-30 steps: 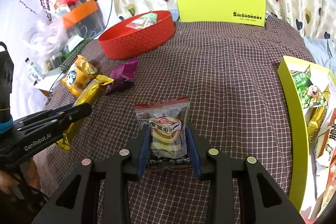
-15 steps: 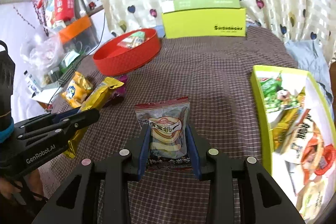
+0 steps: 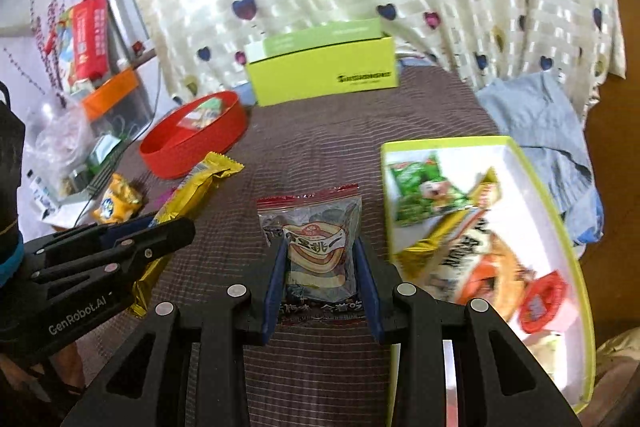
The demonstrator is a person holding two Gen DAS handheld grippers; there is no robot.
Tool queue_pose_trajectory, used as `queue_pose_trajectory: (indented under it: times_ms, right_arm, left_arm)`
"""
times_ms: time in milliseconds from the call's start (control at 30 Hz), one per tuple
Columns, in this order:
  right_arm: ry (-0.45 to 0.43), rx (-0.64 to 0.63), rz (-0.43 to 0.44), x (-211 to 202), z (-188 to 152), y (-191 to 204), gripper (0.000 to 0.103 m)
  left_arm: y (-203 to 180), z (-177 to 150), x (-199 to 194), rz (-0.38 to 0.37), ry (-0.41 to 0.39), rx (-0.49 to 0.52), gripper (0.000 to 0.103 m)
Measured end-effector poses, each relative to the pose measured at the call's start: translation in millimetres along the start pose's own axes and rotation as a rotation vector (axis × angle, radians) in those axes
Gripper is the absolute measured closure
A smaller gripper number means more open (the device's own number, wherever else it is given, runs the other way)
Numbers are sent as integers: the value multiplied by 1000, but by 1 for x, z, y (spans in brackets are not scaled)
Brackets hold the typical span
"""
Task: Organize snacks
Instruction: 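Carry the cookie bag and yellow stick snack over the lime-rimmed tray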
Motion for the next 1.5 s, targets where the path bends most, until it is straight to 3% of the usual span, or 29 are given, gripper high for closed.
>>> queue_pose_trajectory:
  times_ms: [533,1500]
  right_arm:
    - [-38,65,-83,-19,4,-59,70]
    - [-65,152,-152,-18,26,-129,70]
  left_arm:
    - [-61,12,19,-73,13,86,79]
    - [-116,15,54,-162,64,120,79]
Point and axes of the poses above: each gripper's, at about its wrist camera, not at the fingertips, and x roughly the way its jaws point, y to its left, z to its top, the point moved 3 cm from there along x, roughly the way its jaws point, and after that the axes turned 1 degree about -z, right-handed, at the moved point
